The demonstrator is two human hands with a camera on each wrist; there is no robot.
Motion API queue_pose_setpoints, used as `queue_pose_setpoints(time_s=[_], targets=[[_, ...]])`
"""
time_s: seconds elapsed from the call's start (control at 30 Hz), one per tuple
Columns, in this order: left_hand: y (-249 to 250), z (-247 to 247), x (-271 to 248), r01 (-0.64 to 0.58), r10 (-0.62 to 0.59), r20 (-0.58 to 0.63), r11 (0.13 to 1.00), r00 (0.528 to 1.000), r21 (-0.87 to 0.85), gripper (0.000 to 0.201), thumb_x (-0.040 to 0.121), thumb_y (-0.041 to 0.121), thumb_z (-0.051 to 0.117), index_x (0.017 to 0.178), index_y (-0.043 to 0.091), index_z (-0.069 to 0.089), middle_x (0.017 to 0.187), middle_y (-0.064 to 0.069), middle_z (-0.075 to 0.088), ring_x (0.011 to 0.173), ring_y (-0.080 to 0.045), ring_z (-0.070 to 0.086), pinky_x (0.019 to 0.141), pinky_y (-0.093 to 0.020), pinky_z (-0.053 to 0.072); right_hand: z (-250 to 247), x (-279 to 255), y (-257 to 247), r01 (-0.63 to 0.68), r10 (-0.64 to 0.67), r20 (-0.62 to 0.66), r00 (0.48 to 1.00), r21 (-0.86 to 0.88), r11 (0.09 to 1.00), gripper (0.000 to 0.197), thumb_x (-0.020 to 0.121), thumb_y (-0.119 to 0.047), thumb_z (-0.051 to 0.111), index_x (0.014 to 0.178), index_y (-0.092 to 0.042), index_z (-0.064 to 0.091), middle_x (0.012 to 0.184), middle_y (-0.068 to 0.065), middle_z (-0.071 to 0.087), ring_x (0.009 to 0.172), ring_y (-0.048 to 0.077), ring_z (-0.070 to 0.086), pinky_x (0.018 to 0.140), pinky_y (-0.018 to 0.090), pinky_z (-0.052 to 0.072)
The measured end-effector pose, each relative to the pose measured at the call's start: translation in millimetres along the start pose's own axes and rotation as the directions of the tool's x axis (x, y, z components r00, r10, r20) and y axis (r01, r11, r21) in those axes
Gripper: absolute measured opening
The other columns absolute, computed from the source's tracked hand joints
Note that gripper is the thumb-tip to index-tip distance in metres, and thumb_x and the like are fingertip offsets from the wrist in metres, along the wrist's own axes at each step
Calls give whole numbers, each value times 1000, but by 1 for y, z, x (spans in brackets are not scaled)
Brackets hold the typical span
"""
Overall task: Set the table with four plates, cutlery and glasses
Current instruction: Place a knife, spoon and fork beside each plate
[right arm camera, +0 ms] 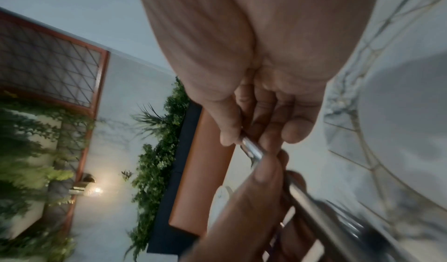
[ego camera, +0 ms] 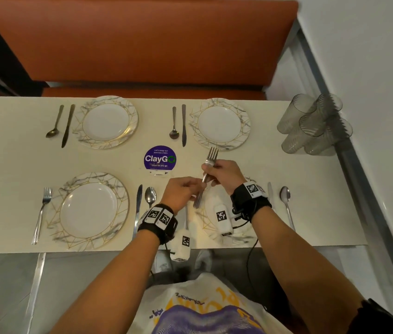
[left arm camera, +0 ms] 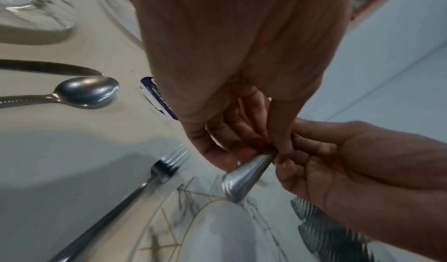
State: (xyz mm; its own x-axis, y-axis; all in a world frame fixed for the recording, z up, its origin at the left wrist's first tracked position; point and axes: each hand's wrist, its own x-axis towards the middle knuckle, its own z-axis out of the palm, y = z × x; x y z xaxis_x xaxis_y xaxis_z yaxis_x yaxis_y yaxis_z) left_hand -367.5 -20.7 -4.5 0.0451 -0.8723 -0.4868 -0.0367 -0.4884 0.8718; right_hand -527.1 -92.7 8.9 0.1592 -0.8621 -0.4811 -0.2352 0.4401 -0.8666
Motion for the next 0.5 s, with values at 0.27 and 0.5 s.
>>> queue_pose_setpoints(time_s=[0.27, 0.5], targets=[[39, -80, 6, -3, 1, -18, 990, 1000, -141, 36, 80, 14, 87, 114, 9, 75, 99, -14, 80, 83, -23, 75, 76, -34, 60, 2, -8, -16, 0, -9, 56, 998, 153, 988, 26, 79, -25, 86, 93, -5, 78, 82, 11, 75, 71, 20, 60, 61, 29, 47], [52, -111, 24, -72, 22, -127, 913, 992, -401, 30, 83, 0, 81, 108, -12, 68, 92, -26, 75, 78, -32, 75, 77, -33, 63, 67, -22, -24, 214, -209, 51, 976, -103, 971, 11, 91, -22, 73, 91, -12, 77, 81, 5, 79, 71, 12, 69, 65, 22, 50]])
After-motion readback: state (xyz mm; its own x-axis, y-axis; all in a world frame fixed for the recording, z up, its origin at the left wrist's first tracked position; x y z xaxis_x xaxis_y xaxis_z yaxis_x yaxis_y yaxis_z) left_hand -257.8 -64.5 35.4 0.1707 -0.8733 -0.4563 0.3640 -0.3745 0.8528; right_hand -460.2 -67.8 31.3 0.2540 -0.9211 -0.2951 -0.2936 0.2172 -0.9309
